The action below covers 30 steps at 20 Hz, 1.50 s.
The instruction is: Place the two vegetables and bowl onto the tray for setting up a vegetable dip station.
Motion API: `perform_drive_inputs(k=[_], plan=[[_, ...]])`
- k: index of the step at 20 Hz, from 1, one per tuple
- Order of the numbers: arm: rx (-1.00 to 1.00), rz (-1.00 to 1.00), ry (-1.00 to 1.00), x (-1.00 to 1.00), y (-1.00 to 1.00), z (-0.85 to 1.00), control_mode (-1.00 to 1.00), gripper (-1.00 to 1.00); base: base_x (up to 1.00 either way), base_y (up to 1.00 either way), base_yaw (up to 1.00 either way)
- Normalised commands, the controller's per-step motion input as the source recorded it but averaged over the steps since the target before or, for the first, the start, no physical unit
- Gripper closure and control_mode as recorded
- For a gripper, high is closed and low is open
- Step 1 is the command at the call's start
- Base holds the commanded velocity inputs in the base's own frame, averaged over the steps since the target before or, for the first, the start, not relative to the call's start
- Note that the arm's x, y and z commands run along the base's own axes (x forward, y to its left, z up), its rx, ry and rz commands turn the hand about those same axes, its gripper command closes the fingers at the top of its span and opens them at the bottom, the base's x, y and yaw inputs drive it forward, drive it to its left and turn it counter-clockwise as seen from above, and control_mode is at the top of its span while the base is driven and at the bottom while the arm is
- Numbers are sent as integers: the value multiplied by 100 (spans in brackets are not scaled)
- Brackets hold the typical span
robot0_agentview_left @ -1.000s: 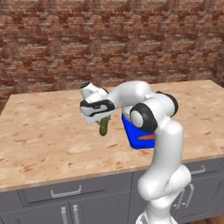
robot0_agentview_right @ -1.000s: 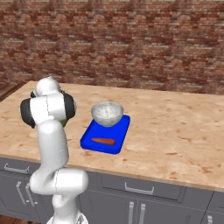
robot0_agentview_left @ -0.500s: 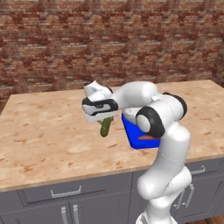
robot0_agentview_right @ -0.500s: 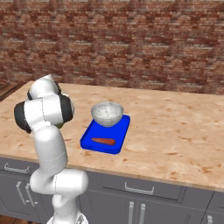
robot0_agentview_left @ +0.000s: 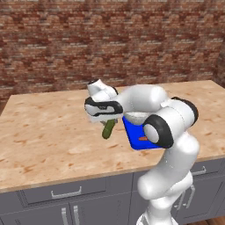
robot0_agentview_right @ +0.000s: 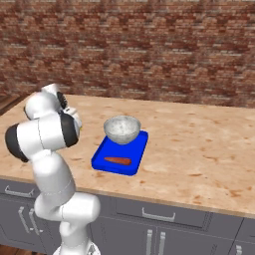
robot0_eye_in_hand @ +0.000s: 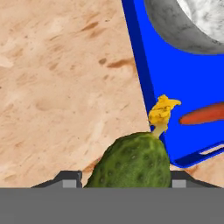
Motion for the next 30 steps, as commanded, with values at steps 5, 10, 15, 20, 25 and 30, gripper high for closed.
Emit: perform_drive_inputs(k=[5, 10, 15, 20, 25, 30], plan=[[0, -15, -9, -40, -15, 13, -100, 100, 0, 0, 0], [2, -13, -5, -36, -24, 13, -100, 100, 0, 0, 0], [3, -12, -8, -39, -29, 14, -100, 100, 0, 0, 0], [4, -12, -10, -40, -31, 13, -100, 100, 0, 0, 0], [3, -15, -10, -35, -25, 9, -100, 100, 0, 0, 0], [0, -13, -3, -18, -33, 5, -100, 100, 0, 0, 0]])
